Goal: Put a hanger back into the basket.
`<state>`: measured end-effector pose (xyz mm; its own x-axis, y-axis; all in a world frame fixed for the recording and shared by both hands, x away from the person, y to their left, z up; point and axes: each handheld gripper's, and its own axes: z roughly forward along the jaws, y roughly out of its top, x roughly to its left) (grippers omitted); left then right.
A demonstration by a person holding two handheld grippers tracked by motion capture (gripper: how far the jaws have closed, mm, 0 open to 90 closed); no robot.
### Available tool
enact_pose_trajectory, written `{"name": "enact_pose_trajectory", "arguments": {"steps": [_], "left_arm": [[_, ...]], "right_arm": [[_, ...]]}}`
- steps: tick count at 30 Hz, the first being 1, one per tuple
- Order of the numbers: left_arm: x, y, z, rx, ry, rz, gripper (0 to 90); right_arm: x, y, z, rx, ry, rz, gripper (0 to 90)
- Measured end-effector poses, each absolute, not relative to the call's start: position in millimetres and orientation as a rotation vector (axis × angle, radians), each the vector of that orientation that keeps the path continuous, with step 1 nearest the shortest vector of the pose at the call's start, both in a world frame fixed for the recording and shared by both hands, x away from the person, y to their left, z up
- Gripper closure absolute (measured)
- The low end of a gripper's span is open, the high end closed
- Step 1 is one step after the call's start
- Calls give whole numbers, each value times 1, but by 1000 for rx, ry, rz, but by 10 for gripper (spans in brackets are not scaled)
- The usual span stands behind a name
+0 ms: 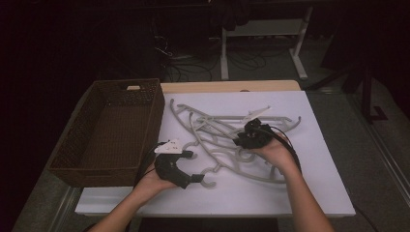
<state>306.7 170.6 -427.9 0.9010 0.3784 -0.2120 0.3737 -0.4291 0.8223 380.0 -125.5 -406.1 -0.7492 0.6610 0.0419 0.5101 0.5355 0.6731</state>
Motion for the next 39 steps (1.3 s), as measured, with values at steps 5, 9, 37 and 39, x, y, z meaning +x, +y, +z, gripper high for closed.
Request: {"name": "enact_pose_trajectory", "arguments": {"steps": [5,9,37,39], "left_arm": [[307,172,-428,2055,543,9,0],[307,173,-428,2055,546,12,0],[307,167,-429,2069,518,0,0],[307,167,-429,2066,522,-2,0]], "right_arm": [[406,-103,-420,1001,2570,929,666],[411,-96,-427,994,2590,877,676],[391,-60,-432,593,2786,1080,691],[389,-65,-425,645,2765,1104,662]]}}
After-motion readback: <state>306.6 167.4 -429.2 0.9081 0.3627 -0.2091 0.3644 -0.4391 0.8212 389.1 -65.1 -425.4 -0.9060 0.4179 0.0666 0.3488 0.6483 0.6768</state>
